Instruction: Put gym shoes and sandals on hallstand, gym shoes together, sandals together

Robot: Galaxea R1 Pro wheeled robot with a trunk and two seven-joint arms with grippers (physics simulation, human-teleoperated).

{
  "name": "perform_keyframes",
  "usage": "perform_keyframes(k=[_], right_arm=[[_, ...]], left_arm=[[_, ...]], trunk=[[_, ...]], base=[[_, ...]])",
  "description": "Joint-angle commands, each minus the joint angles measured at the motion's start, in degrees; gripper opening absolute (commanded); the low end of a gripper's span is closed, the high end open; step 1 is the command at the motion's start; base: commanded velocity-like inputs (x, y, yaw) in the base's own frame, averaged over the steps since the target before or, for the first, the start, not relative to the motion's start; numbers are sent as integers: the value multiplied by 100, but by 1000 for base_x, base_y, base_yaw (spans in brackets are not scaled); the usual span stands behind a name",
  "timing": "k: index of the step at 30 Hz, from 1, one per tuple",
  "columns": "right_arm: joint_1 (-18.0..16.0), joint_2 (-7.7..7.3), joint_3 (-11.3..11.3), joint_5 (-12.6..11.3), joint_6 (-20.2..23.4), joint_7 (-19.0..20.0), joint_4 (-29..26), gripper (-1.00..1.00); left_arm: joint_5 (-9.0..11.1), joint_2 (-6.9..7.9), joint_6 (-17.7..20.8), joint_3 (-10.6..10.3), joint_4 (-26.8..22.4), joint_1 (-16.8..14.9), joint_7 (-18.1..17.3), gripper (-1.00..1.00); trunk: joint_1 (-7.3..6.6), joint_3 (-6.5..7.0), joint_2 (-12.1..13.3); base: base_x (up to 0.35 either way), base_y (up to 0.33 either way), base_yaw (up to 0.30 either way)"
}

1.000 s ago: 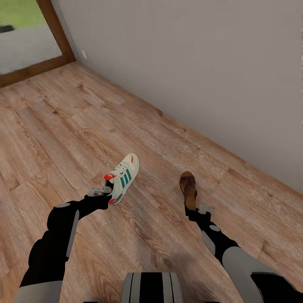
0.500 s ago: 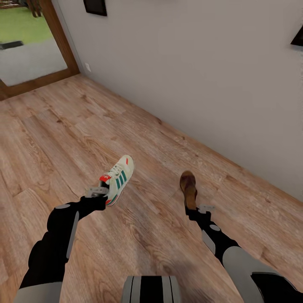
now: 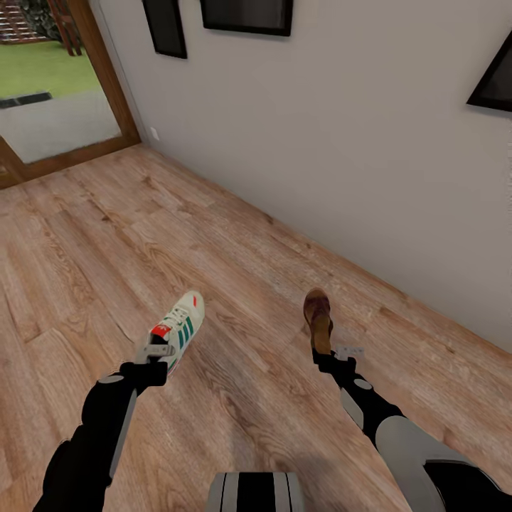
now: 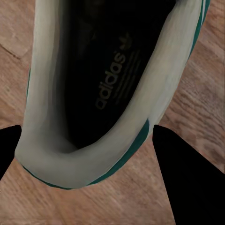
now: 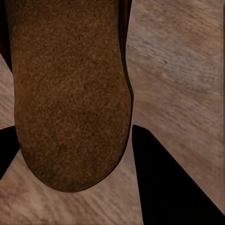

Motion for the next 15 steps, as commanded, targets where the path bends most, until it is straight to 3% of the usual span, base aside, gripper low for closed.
perform_keyframes(k=[1, 5, 8, 12, 15], right_arm=[[1, 0, 1, -25, 1, -5, 5, -100], [1, -5, 1, -28, 2, -7, 10, -100], [1, -6, 0, -28, 4, -8, 17, -100], [1, -9, -5, -31, 3, -2, 26, -100], [0, -26, -7, -34, -52, 0, 46, -100]], left_arm=[[5, 2, 0, 6, 1, 90, -6, -100], [-3, 5, 1, 56, 0, 583, 17, -100], [3, 5, -1, 237, -3, 873, 14, -100], [12, 7, 0, 459, -2, 971, -14, -100], [14, 12, -2, 505, -2, 986, -20, -100]], trunk=[[-2, 23, 2], [-13, 112, 7], [-20, 178, 11], [-31, 267, 16], [-39, 333, 20]], base=[[0, 0, 0], [0, 0, 0], [0, 0, 0], [0, 0, 0], [0, 0, 0]])
